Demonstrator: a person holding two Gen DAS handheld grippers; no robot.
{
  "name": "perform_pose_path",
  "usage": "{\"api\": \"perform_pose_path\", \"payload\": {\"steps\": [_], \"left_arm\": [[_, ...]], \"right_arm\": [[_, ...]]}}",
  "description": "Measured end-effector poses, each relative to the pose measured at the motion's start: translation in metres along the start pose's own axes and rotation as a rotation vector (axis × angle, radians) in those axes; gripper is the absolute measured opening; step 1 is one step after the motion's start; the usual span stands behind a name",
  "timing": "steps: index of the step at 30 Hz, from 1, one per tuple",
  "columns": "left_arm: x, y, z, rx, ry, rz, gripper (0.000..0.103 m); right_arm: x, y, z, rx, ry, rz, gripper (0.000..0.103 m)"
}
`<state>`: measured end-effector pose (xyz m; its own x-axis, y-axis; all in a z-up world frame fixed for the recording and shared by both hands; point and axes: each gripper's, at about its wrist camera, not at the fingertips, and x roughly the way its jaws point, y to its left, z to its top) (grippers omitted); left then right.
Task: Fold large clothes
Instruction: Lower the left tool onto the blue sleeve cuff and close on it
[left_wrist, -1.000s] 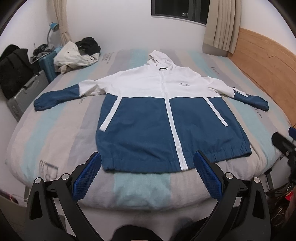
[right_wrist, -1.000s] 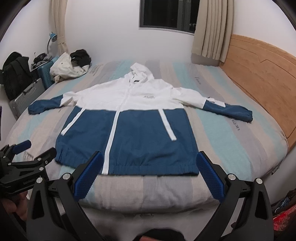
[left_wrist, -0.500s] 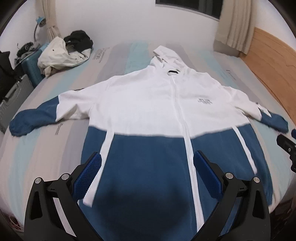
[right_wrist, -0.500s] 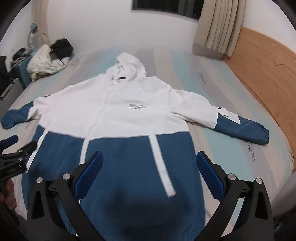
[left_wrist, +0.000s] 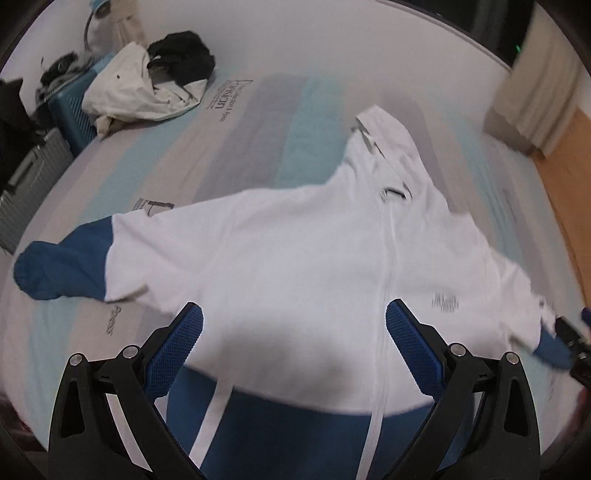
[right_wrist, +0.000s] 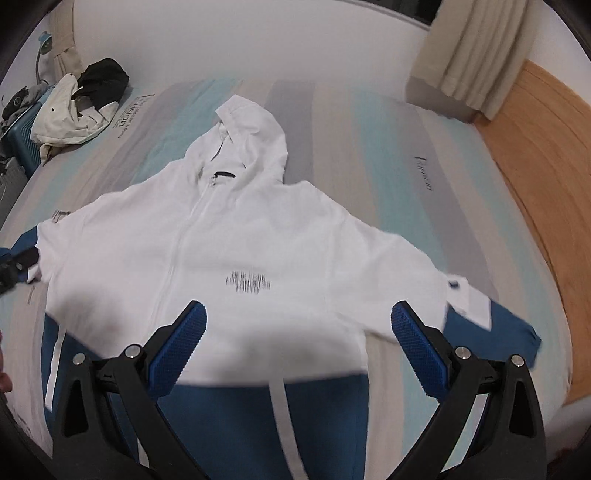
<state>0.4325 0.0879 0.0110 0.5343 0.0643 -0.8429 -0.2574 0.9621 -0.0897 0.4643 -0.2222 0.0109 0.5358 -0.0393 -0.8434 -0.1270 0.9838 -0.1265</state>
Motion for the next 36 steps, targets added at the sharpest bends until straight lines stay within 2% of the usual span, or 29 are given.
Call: {"api": "perform_pose_path", "payload": {"steps": [7,10,14,19,25,27,31,36], "left_arm": [[0.062,0.048,0.036,-0.032,0.078,0.008,0.097],[0.089,0.097,0.045,-0.068,0.092,0.020,0.097],[0.110,0.179,0.046,-0.134,0.112,0.095,0.097],[0.112,0.289,0.040,-0.191,0.130,0.204,0.097],[0.091,0.424,0.023,-0.259,0.124,0.335,0.097],[0.083,0.457,0.018,-0.283,0.117,0.364,0.097],[0.073,0.509,0.006,-0.314,0.096,0.387,0.097],[0.085,0.528,-0.011,-0.261,0.119,0.381,0.097]], "right_arm": [[0.079,0.019,0.038,-0.048,0.120,0.037,0.096],[0.096,0.039,0.047,-0.063,0.137,0.035,0.096],[0.109,0.060,0.047,-0.036,0.188,0.057,0.096],[0.114,0.097,0.043,-0.085,0.238,0.015,0.096],[0.122,0.140,0.046,-0.164,0.266,0.031,0.096],[0.125,0.154,0.050,-0.187,0.255,0.030,0.096],[0.133,0.183,0.057,-0.197,0.249,0.040,0.096],[0.139,0.202,0.058,-0.182,0.248,0.060,0.096]]}}
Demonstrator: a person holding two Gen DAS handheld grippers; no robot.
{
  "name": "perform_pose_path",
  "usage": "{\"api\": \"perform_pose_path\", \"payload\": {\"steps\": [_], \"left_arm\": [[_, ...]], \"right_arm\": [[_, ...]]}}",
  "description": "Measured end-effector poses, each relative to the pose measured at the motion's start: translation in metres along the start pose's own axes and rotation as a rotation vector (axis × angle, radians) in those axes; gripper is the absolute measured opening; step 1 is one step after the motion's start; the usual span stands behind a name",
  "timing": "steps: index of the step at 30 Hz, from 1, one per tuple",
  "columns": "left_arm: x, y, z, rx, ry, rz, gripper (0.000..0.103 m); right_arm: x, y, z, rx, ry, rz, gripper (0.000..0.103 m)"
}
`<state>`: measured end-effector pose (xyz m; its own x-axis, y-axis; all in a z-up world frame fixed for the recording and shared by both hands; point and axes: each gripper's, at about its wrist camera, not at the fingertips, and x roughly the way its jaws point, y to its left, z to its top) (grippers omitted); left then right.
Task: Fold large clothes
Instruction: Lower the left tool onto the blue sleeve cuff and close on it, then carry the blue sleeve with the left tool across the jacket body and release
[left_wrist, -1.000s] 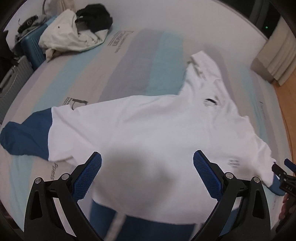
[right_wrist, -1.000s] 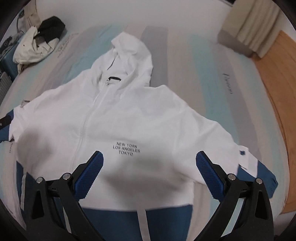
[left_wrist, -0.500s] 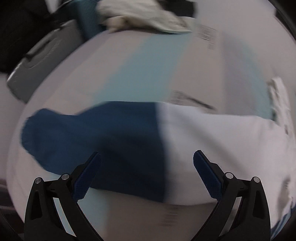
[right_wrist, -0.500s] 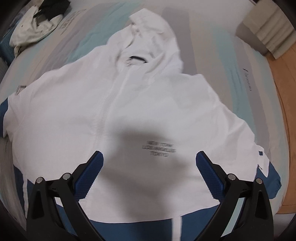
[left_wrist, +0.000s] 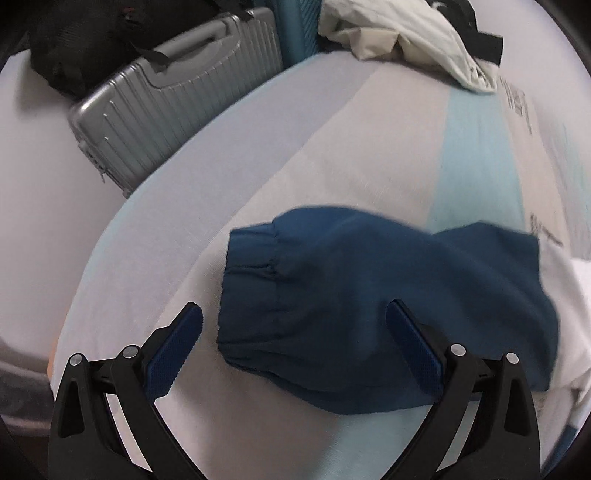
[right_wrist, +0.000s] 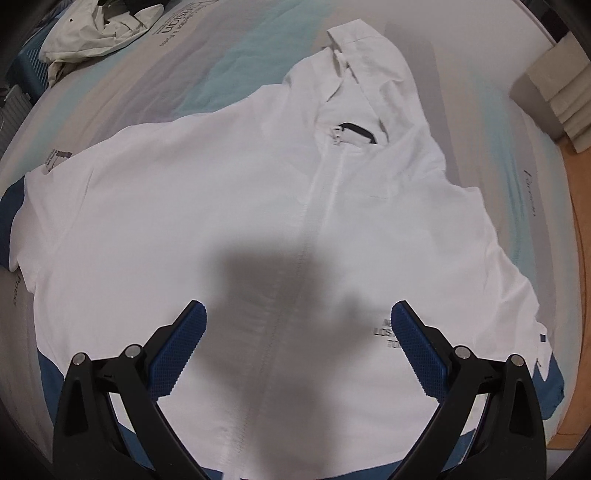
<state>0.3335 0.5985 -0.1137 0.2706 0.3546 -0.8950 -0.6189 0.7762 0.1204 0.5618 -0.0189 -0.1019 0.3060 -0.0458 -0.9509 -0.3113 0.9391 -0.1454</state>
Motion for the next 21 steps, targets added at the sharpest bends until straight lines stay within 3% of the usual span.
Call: {"api": "perform_pose_path", "payload": {"steps": [3,6,13,17,21], "left_arm": [[0.015,-0.003,-0.001,0.047,0.001,-0.030,0.097],[0.025,-0.002,-0.001,0.050,0.002,-0.080,0.090],[0.031,0.007,-0.006,-0.042,0.011,-0.146,0.064],[0.027,0.002,-0.007,-0.053,0.029,-0.174,0.038],[0.021,-0.004,-0.008,-0.084,0.036,-0.163,0.033]], "right_arm": [[0.010,0.003,0.002,-0.002,0.009,0.005,0.096],[0.025,0.003,0.004,-0.017,0.039,0.006,0.096],[0.028,-0.002,-0.004,0.017,0.043,-0.011,0.096],[0.019,0.000,-0.006,0.027,0.020,-0.004,0.096],[0.016,0.000,-0.006,0.011,-0.012,0.015,0.096]]}}
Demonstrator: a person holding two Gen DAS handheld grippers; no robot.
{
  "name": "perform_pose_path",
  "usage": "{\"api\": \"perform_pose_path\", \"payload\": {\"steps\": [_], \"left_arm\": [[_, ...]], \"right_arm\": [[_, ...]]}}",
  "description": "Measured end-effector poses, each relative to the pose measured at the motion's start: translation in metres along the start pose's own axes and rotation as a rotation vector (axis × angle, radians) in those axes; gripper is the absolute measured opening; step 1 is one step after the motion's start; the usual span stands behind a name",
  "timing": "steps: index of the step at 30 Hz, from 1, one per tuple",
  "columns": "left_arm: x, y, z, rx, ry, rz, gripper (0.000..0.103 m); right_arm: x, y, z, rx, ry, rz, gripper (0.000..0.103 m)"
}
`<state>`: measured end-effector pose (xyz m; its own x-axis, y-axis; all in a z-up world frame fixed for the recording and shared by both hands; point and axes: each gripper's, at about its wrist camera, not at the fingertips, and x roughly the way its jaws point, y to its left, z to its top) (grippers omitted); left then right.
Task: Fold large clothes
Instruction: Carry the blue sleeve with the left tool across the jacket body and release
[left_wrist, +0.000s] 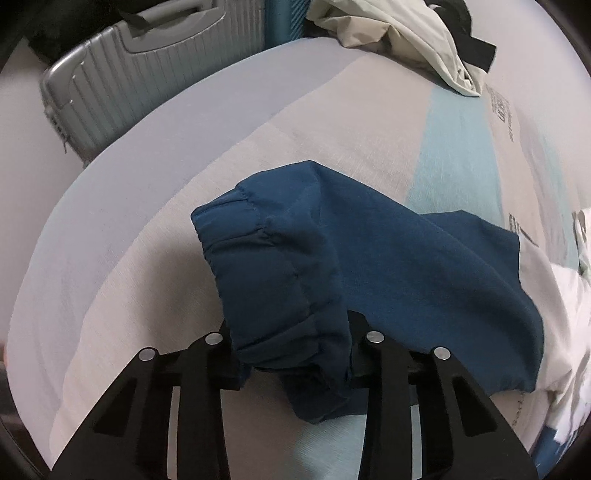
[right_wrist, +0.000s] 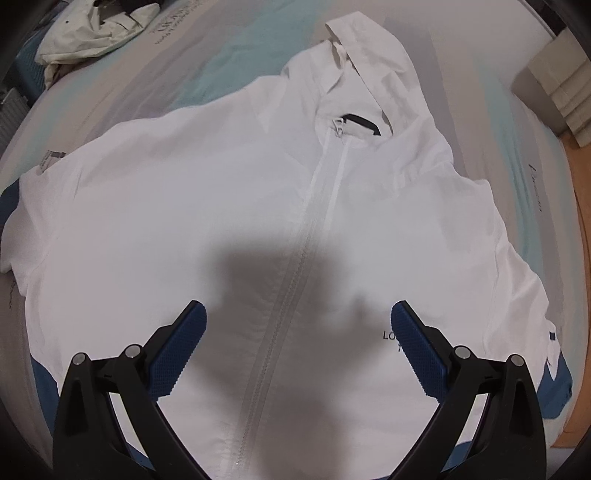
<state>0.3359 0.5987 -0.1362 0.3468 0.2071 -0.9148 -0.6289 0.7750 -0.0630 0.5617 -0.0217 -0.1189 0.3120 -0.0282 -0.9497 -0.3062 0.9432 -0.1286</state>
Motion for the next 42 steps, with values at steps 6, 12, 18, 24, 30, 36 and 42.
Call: {"api": "perform_pose_path", "payload": {"steps": [6,12,18,24,30,36,42], "left_arm": [[-0.023,-0.027,-0.009,-0.014,-0.034,0.023,0.032],[-0.057,-0.087,-0.011,-0.001,-0.091,-0.013,0.032],[-0.076,-0.165,-0.017,0.035,-0.115,-0.099,0.031],[-0.086,-0.255,-0.036,0.130,-0.117,-0.174,0.031],[-0.095,-0.353,-0.065,0.220,-0.116,-0.236,0.031],[-0.102,-0.462,-0.112,0.259,-0.091,-0.329,0.031],[-0.107,-0.576,-0.168,0.393,-0.057,-0.397,0.031]], "right_arm": [[0.003,-0.014,-0.003,-0.023,-0.026,-0.004,0.096],[0.003,-0.044,-0.003,0.001,-0.039,0.028,0.096],[-0.002,-0.076,-0.005,0.017,-0.057,0.037,0.096],[-0.007,-0.112,-0.017,0.037,-0.076,0.028,0.096],[-0.010,-0.156,-0.036,0.099,-0.092,0.013,0.096],[-0.006,-0.200,-0.057,0.172,-0.097,-0.019,0.096],[-0.009,-0.246,-0.079,0.231,-0.106,-0.024,0.096]]}}
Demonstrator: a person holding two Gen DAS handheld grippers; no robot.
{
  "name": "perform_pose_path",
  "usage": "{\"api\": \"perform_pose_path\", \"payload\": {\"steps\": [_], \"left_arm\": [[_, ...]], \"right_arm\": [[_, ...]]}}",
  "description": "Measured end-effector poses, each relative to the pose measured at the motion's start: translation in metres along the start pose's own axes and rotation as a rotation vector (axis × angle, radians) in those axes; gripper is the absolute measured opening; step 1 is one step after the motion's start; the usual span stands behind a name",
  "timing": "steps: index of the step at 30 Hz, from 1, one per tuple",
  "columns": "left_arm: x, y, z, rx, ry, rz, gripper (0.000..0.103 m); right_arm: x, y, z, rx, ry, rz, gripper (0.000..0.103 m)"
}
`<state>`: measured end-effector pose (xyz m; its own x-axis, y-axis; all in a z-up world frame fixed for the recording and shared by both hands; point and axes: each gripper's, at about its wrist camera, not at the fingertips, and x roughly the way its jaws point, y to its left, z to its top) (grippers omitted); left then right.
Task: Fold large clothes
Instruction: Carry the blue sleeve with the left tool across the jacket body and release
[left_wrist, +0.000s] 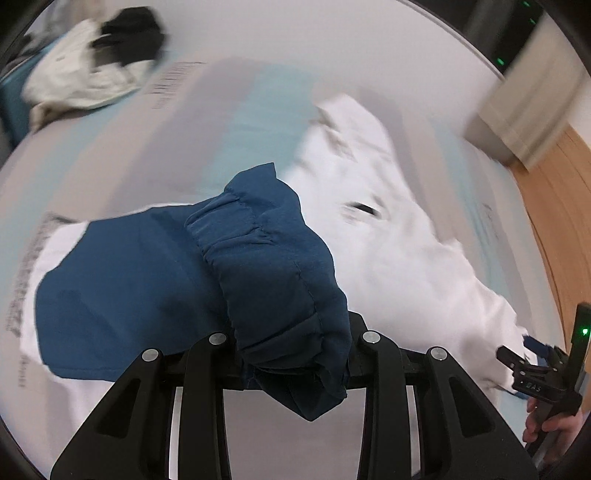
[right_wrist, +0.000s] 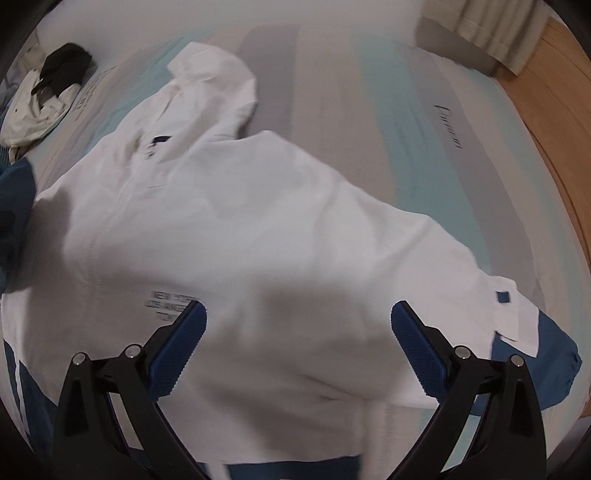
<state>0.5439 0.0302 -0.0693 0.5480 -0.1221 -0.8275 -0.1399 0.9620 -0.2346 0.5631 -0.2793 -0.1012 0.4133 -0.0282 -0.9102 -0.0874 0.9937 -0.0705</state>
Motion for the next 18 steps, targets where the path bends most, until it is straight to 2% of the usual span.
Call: {"api": "perform_pose_path", "payload": {"steps": [9,18], "left_arm": [[0.046,-0.124,-0.015,0.153,0.045,-0.027,0.031],[0.092,-0.190,-0.036,0.257,0.100,-0.002,0.031]], "right_arm": [[-0.001,-0.082,-0.019,0.090,0.012,-0.004,0.096],[0.002,-0.149,-0.040,0.187,0.029,0.003,0.096]]}}
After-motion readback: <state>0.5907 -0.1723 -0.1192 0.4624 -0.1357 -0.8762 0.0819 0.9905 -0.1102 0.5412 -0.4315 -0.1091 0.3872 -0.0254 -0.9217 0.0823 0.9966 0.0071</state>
